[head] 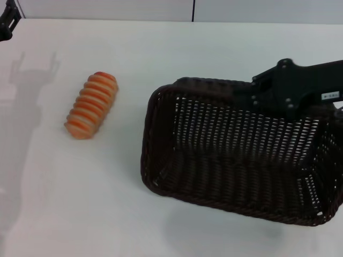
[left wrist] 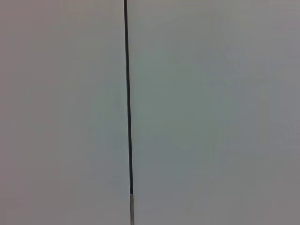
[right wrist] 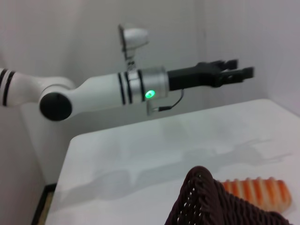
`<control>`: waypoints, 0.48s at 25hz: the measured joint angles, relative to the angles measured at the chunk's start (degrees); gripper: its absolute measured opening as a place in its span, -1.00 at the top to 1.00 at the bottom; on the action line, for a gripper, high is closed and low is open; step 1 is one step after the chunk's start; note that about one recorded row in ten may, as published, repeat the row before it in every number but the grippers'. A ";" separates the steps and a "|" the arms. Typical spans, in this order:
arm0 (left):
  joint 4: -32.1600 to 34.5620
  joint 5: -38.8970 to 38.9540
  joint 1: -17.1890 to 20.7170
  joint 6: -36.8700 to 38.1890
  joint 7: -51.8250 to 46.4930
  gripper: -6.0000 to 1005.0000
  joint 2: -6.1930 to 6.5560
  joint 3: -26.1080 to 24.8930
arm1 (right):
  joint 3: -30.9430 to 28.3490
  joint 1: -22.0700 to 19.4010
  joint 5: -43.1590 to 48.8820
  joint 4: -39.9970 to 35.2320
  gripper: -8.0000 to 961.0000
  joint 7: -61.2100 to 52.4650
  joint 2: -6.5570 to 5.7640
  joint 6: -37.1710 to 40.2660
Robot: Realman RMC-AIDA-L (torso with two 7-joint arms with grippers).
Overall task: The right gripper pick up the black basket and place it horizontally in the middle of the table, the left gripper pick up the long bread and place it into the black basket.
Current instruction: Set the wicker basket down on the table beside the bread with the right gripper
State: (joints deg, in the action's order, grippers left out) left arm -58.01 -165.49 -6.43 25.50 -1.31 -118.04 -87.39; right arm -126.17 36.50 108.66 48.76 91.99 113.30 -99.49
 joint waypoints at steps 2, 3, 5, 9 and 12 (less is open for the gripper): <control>0.00 0.00 0.01 -0.02 0.00 -0.54 0.00 -0.02 | -1.46 -0.18 0.06 0.00 0.75 0.17 0.02 -0.15; -0.01 0.00 0.01 -0.02 0.00 -0.54 0.00 -0.03 | -1.97 -0.23 0.07 0.00 0.75 0.17 0.09 -0.07; -0.06 0.00 0.03 -0.02 0.00 -0.54 0.00 -0.02 | -2.46 -0.15 0.28 -0.05 0.75 -0.95 0.19 0.49; -0.55 0.00 0.27 -0.02 0.00 -0.54 0.00 0.00 | -1.85 0.69 1.30 0.17 0.75 -3.81 0.16 1.00; -0.85 0.00 0.42 -0.02 0.00 -0.54 0.02 0.00 | -1.23 1.35 1.61 0.26 0.76 -6.02 0.15 2.06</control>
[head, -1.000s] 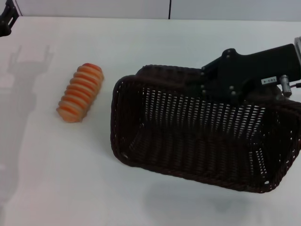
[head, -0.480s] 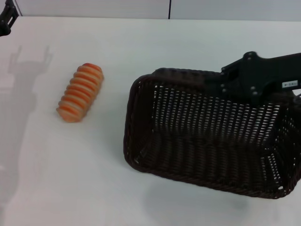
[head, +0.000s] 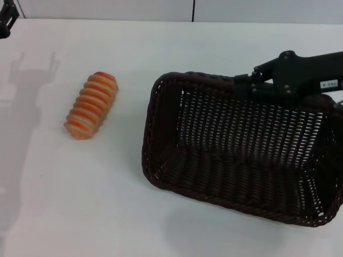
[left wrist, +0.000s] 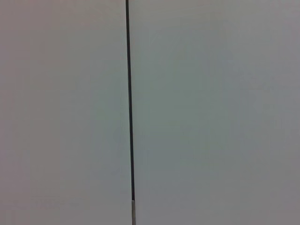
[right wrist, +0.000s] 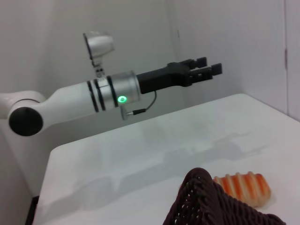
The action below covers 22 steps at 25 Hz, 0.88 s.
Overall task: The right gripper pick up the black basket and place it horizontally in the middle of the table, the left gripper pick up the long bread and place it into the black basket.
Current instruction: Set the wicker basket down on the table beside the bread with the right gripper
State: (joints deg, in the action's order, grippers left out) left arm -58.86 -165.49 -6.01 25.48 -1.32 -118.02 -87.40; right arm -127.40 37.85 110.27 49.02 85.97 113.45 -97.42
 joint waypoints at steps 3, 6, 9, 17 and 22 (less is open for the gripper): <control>-0.54 0.00 0.38 0.01 0.05 -0.54 0.13 -0.05 | 0.06 0.20 -0.23 0.04 0.65 -1.18 0.10 1.09; -0.48 0.00 0.45 0.01 0.07 -0.54 0.15 -0.04 | -0.74 0.21 -1.05 0.25 0.55 -2.27 0.14 2.06; -0.39 0.00 0.60 0.01 0.08 -0.54 0.16 -0.01 | -1.19 0.34 -1.07 1.53 0.27 -3.62 0.16 2.73; -0.52 0.00 0.97 0.01 0.09 -0.53 0.12 -0.36 | -1.88 0.59 -1.97 6.18 -0.35 -5.90 0.03 2.90; -0.06 0.00 0.53 0.01 0.09 -0.53 0.09 -0.41 | -1.99 0.94 -2.18 8.51 -0.49 -6.91 -0.06 2.91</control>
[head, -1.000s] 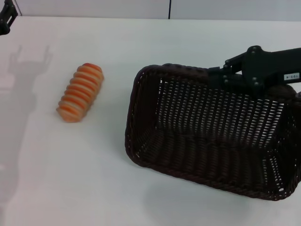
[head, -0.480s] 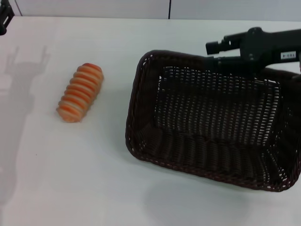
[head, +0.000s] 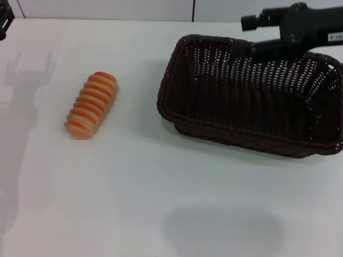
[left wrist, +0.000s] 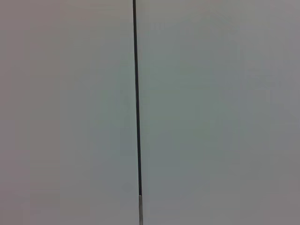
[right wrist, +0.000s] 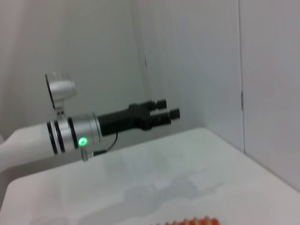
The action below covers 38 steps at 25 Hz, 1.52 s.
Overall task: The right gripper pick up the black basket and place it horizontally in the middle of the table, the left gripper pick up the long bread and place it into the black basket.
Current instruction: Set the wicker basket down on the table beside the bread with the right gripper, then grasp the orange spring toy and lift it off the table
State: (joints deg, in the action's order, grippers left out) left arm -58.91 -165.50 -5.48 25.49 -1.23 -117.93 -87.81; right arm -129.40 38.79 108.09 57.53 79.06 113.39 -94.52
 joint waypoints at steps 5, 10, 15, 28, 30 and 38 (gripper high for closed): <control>-0.01 0.00 -0.05 0.00 0.00 -0.53 -0.01 0.00 | -0.62 0.34 -1.47 0.86 -0.60 -0.49 -0.10 -0.04; -0.26 0.00 -0.06 0.00 0.00 -0.53 0.00 -0.02 | -0.68 -0.19 -1.43 1.63 -0.60 -2.64 0.07 1.97; -1.03 -0.01 -0.15 -0.93 0.04 -0.53 0.13 -0.09 | -0.70 -5.92 1.58 7.44 -0.60 -6.30 1.63 15.70; -4.96 0.04 -0.66 -8.39 3.69 -0.53 -0.03 -0.35 | 3.51 -19.96 3.37 23.56 -0.59 -4.40 5.83 34.04; -5.62 0.04 -0.65 -9.48 3.78 -0.53 -0.02 -0.36 | 6.12 -21.87 3.16 24.61 -0.59 -3.28 5.95 38.80; -6.89 0.14 -0.26 -11.04 3.54 -0.53 -0.01 -0.70 | 21.34 -30.66 -3.11 29.63 -0.59 8.47 5.87 61.23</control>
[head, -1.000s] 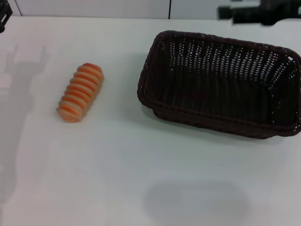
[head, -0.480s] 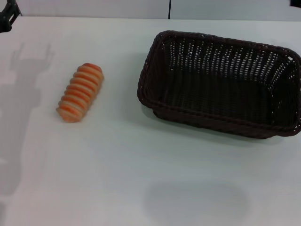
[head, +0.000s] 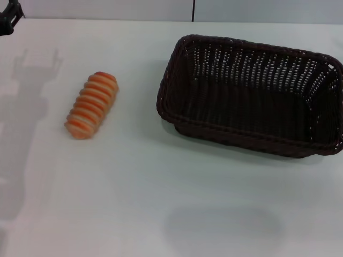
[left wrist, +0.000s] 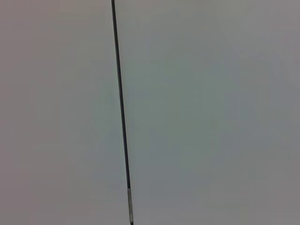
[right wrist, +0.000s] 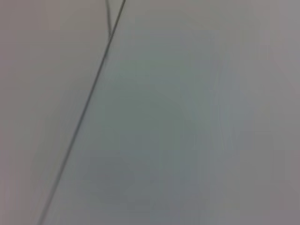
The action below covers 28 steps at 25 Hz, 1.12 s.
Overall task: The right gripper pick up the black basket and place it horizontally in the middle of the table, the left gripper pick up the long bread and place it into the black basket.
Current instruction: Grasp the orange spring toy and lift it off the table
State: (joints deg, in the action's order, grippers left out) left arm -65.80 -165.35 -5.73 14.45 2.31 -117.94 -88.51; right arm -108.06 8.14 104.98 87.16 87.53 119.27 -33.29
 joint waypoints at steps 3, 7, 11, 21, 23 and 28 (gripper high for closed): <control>-2.44 -0.03 0.55 -3.24 0.20 -0.52 0.02 0.12 | 3.63 -2.71 -1.09 2.58 -0.59 1.82 0.01 6.28; -5.67 -0.08 1.44 -7.16 0.79 -0.52 0.09 0.12 | 6.93 -4.80 -1.03 4.02 -0.59 2.07 0.02 12.96; -8.47 -0.03 3.24 -8.37 1.44 -0.52 0.04 0.03 | 10.66 -7.04 -2.52 3.64 -0.59 2.15 0.00 23.07; -11.03 0.21 4.92 -9.24 0.98 -0.52 -0.07 0.23 | 11.99 -13.42 -12.25 5.85 -0.59 2.15 0.05 25.40; -12.03 0.24 5.25 -10.25 0.96 -0.52 -0.09 0.08 | 11.97 -14.33 -13.22 6.70 -0.59 2.54 0.07 24.78; -12.20 0.23 5.30 -10.34 0.94 -0.52 -0.09 0.04 | 9.80 -19.53 -26.56 10.39 -0.59 11.86 0.35 16.72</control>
State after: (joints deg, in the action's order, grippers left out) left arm -78.00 -165.12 -0.43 4.11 3.25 -118.04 -88.47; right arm -98.26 -11.39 78.42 97.55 99.39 119.62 -16.57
